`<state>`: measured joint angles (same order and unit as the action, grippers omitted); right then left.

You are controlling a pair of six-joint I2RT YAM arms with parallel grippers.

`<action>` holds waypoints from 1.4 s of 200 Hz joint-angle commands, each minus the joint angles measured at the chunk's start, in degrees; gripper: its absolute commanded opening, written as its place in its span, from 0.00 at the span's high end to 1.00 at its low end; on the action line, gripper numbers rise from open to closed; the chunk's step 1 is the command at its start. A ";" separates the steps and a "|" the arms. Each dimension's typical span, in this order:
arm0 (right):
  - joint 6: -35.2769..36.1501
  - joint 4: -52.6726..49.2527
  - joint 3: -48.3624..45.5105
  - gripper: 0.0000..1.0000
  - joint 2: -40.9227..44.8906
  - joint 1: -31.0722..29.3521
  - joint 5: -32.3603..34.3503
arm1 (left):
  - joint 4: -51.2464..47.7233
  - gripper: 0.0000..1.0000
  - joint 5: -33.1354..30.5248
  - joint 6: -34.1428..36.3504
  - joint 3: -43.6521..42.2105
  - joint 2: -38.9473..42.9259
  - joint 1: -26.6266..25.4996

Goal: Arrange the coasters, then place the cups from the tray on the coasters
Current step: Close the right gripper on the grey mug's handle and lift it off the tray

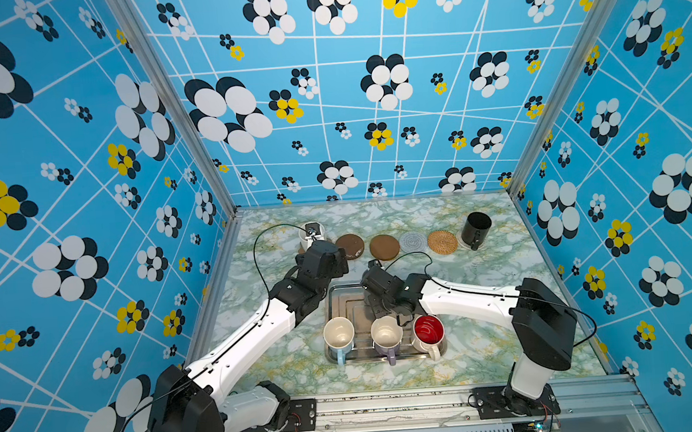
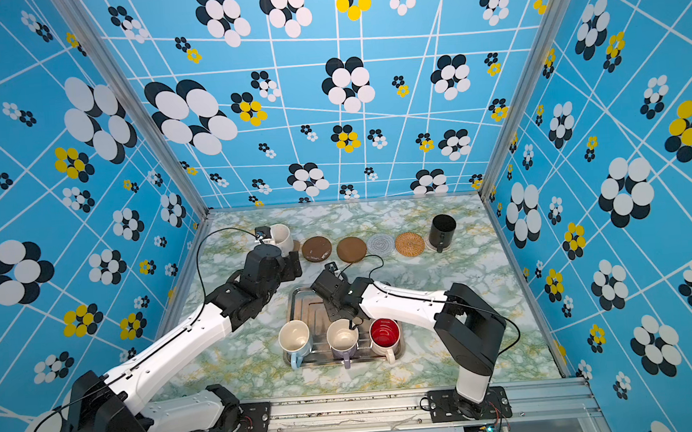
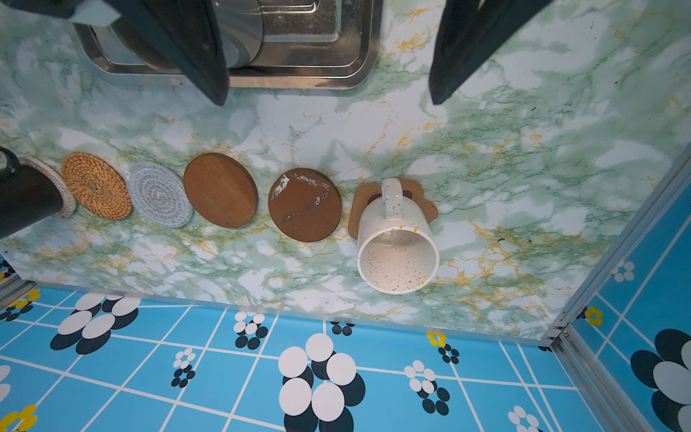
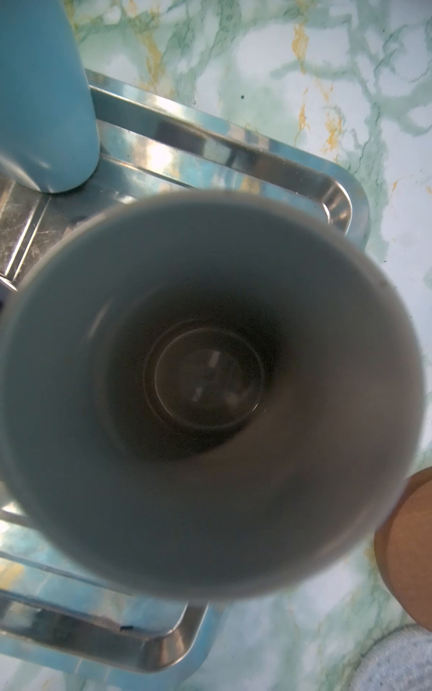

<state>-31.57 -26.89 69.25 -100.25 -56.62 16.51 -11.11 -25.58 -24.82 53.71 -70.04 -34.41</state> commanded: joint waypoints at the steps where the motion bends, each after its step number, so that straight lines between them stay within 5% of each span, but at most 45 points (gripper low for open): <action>1: 1.59 1.11 0.58 1.00 3.77 -0.42 3.48 | 0.11 0.15 -1.14 0.62 -0.01 0.26 0.07; 125: 3.51 0.44 1.24 1.00 7.33 0.69 5.11 | 0.35 0.15 -1.31 0.65 -0.45 0.83 0.15; 280: 9.29 -2.81 1.67 1.00 14.71 14.52 5.28 | 0.57 0.15 -0.87 0.83 -0.20 0.26 0.22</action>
<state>-24.34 -31.31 69.25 -89.14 -44.73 19.22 -11.11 -25.61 -24.82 53.74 -70.04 -34.41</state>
